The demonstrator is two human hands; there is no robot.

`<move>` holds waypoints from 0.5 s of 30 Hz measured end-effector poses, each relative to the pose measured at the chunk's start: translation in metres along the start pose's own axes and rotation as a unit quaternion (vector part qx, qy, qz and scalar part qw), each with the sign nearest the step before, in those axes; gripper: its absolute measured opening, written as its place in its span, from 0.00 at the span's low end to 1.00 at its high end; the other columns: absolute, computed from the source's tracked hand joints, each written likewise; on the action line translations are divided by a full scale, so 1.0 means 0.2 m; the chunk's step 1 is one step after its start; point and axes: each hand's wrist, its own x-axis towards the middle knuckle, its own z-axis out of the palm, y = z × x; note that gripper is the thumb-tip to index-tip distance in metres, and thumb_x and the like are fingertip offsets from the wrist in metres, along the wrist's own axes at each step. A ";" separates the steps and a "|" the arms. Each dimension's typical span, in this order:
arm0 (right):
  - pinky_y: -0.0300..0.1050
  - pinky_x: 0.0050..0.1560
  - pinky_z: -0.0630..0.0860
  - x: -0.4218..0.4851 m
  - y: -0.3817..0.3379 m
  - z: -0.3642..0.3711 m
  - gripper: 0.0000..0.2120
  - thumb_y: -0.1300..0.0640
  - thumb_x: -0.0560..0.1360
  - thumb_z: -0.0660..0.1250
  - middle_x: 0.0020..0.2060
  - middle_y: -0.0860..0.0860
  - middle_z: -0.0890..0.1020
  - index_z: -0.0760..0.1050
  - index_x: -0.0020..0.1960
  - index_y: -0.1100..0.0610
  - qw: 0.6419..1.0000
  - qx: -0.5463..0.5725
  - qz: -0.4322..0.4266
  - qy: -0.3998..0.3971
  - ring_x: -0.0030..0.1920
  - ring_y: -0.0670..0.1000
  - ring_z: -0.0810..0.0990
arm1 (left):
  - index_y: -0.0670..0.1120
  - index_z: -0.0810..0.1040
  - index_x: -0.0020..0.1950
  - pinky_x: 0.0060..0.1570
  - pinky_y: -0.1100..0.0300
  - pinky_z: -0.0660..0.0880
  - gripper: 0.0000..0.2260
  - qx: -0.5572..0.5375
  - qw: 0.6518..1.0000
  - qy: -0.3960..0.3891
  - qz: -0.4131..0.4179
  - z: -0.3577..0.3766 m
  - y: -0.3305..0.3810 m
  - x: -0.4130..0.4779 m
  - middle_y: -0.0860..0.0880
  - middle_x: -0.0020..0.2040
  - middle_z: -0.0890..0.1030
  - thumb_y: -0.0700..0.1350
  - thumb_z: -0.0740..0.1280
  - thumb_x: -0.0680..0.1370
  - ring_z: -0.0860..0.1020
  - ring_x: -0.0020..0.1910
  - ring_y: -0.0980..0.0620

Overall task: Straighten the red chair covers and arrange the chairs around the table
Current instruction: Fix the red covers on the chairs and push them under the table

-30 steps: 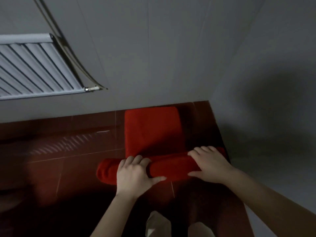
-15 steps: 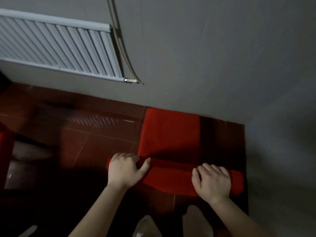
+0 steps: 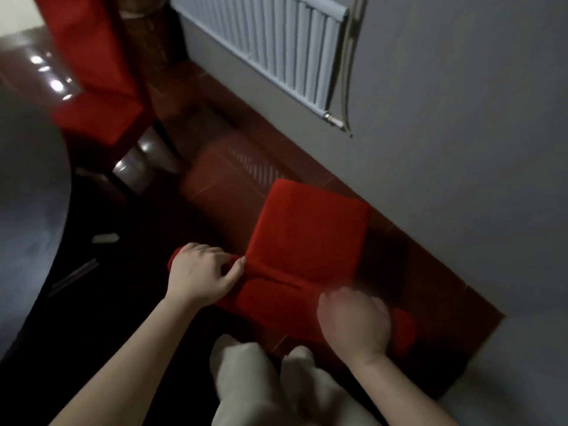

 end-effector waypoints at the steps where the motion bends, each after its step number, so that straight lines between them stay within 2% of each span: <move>1: 0.48 0.34 0.68 -0.01 0.03 0.00 0.19 0.48 0.76 0.59 0.26 0.49 0.75 0.73 0.28 0.53 1.000 0.007 -0.020 -0.004 0.28 0.54 0.75 | 0.49 0.81 0.31 0.40 0.54 0.73 0.24 0.011 1.000 -0.007 -0.024 -0.01 0.03 -0.07 0.51 0.29 0.80 0.61 0.56 0.78 0.79 0.31 0.46; 8: 0.45 0.33 0.66 -0.10 0.20 -0.06 0.20 0.48 0.75 0.58 0.24 0.48 0.74 0.74 0.27 0.55 0.992 0.044 -0.122 -0.009 0.26 0.52 0.73 | 0.50 0.83 0.35 0.47 0.54 0.72 0.29 0.038 0.984 -0.041 -0.166 -0.08 0.35 -0.52 0.54 0.34 0.82 0.64 0.51 0.79 0.80 0.36 0.52; 11: 0.46 0.33 0.68 -0.18 0.26 -0.11 0.20 0.49 0.74 0.58 0.24 0.49 0.73 0.73 0.27 0.55 0.984 0.061 -0.165 -0.021 0.26 0.54 0.73 | 0.51 0.82 0.33 0.44 0.54 0.72 0.26 0.030 0.973 -0.022 -0.227 -0.10 0.53 -0.73 0.54 0.32 0.81 0.62 0.54 0.79 0.80 0.34 0.51; 15: 0.48 0.34 0.70 -0.33 0.38 -0.15 0.18 0.48 0.73 0.57 0.26 0.49 0.74 0.73 0.28 0.55 0.966 0.076 -0.244 -0.042 0.27 0.55 0.74 | 0.50 0.78 0.30 0.43 0.54 0.71 0.24 0.037 0.953 -0.039 -0.299 -0.10 0.85 -1.04 0.54 0.30 0.78 0.61 0.56 0.80 0.77 0.32 0.52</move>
